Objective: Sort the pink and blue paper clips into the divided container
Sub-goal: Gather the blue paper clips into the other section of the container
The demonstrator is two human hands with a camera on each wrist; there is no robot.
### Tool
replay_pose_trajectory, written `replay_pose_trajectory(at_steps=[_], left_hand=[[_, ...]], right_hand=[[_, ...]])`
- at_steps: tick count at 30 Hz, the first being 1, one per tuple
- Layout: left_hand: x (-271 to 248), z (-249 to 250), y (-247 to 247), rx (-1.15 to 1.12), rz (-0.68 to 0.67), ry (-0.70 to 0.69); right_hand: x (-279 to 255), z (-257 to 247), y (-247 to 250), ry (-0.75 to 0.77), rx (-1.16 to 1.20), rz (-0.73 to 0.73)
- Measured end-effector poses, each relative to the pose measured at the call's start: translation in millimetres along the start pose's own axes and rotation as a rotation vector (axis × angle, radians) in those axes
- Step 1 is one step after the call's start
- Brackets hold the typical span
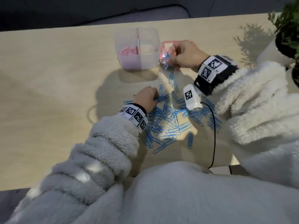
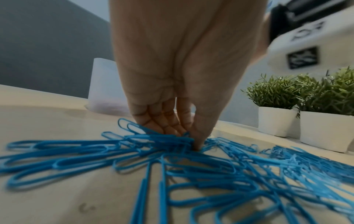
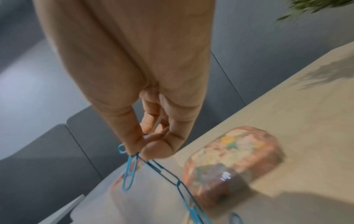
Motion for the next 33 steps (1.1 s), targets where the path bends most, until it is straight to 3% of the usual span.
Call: replay_pose_trajectory(at_steps=[8,12,16,20,22,25,28,33], left_hand=[[-1.5,0.4,-0.2,-0.009,0.026,0.004],[-1.1,-6.5,6.1,-0.001,0.031,-0.016],[3.8,0.9,36.3,-0.131,0.167,-0.051],[29.5,12.1,87.2,-0.220,0.367,-0.066],[45.8,15.8,108.0,-0.242,0.454,-0.044],[71.2,17.4,122.2,-0.272,0.497,0.007],[84.8,18.5,118.6,-0.217,0.449,0.027],[85.1,17.4,109.7,-0.007,0.445,-0.026]], right_hand=[[62.8,-50.5,-7.8,0.031,0.094,0.248],[71.6,-47.9,-20.2,0.024,0.121,0.246],[69.3,-39.1,-25.0,0.041,0.109,0.177],[58.1,-25.4,-0.9,0.074,0.097,0.354],[49.4,-6.9,5.5,0.017,-0.011,0.398],[38.3,21.5,-3.6,-0.038,-0.310,0.245],[33.3,31.5,-19.2,0.046,-0.554,0.074],[25.8,31.3,-40.1,0.166,-0.766,0.085]])
Point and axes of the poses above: each hand's wrist, its own x-axis towards the middle knuckle, its own y-axis out of the back of the hand, z = x × y, the point moved 3 cm from there along x, towards the middle knuckle, and after that the axes turned 2 degrees about -y, right-handed, at the moved point
